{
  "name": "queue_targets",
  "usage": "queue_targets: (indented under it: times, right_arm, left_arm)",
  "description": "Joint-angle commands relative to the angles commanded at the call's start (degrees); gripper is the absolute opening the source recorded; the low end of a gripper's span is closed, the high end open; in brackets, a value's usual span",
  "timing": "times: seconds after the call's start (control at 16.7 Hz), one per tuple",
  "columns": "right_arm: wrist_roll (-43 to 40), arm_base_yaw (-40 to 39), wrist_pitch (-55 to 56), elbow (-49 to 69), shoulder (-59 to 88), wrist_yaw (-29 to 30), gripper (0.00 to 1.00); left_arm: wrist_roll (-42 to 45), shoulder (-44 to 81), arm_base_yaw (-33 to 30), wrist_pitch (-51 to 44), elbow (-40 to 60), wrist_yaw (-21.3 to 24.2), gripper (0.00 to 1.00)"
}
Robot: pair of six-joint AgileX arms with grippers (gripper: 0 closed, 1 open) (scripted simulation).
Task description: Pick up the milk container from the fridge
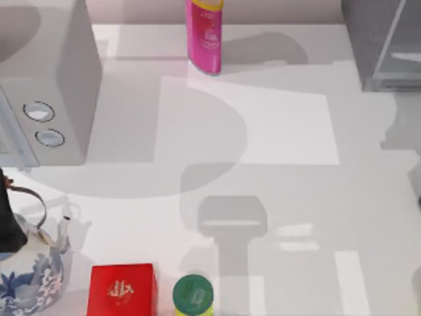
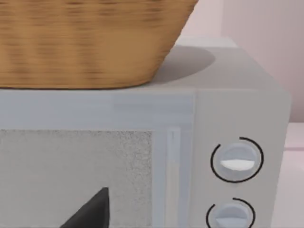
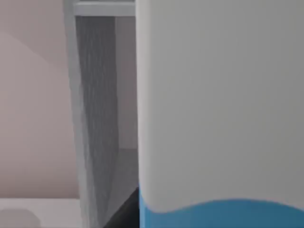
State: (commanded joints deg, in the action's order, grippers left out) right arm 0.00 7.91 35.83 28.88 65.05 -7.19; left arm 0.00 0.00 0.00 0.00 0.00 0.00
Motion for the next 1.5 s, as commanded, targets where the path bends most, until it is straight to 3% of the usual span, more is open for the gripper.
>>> queue_targets:
  times: [0.72, 0.96, 1.5]
  right_arm:
    - [-0.03, -6.94, -31.66, -25.48, -59.04, 6.49, 0.0]
    - [0.0, -7.91, -35.83, -28.88, -65.05, 7.19, 0.0]
    - [-0.04, -9.5, -32.18, -27.56, -61.24, 6.95, 0.0]
  left_arm:
    - [0.0, 0.0, 0.0, 0.0, 0.0, 0.0, 1.0]
    - [0.0, 0.0, 0.0, 0.0, 0.0, 0.0, 1.0]
    - [0.0, 0.0, 0.0, 0.0, 0.0, 0.0, 1.0]
